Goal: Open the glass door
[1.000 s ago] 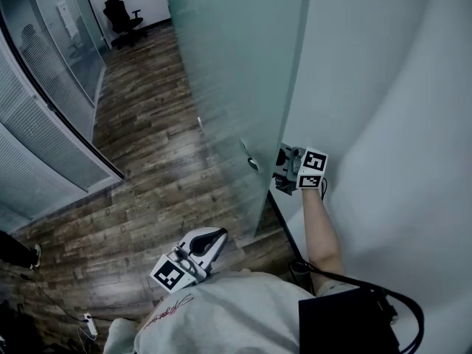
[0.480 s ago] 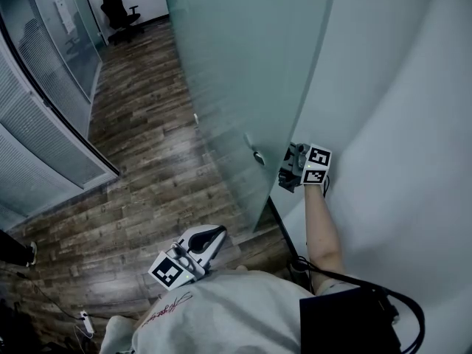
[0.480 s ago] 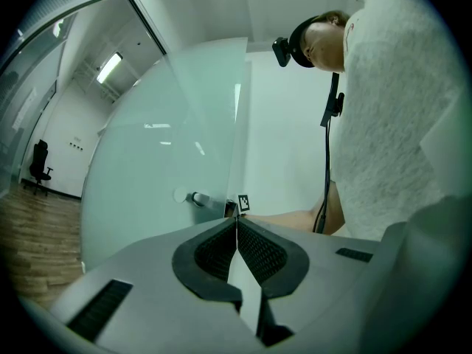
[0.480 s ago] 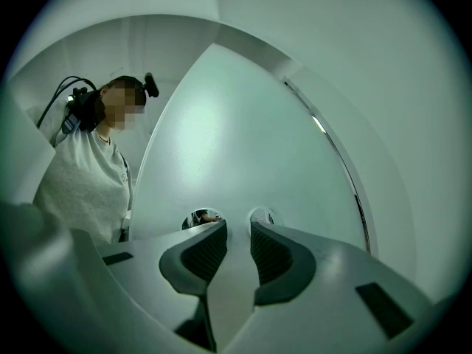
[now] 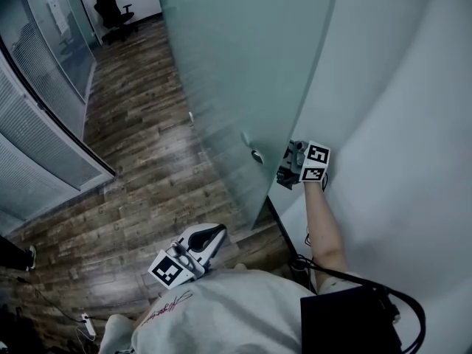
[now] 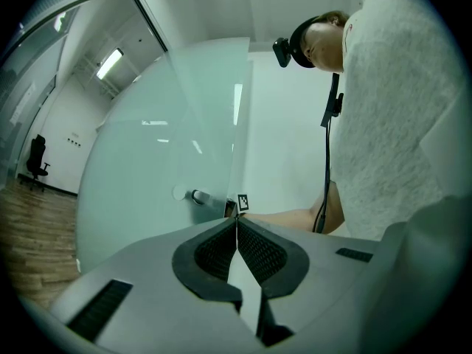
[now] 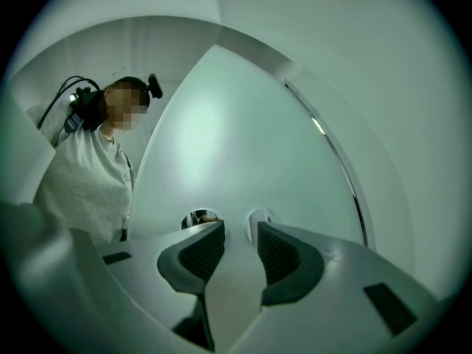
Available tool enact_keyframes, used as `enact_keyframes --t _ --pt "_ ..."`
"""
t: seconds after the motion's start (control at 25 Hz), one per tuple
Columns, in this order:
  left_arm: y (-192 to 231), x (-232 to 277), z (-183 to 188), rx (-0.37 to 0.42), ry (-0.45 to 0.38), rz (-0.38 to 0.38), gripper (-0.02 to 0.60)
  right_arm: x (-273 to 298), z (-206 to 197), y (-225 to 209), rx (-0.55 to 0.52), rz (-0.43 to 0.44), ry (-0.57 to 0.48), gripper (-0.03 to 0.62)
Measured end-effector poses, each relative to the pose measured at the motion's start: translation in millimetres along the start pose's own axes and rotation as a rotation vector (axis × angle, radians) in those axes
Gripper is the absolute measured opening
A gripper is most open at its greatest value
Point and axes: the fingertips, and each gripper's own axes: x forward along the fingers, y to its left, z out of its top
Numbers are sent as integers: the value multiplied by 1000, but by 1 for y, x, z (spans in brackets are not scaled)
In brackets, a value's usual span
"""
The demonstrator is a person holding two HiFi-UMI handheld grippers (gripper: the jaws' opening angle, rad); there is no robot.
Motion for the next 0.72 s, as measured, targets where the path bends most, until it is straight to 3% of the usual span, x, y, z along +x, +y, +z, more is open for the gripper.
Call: enact_keyframes --t 0.28,0.52,0.72 --pt "1 5 -8 -16 14 -26 18 -16 -2 -2 -14 -9 8 129" --pt "12 6 -6 -24 19 -77 18 -32 -18 -5 -181 -219 109 102" --pt "19 7 -2 -37 7 -147 18 -56 -20 8 -257 -441 69 43"
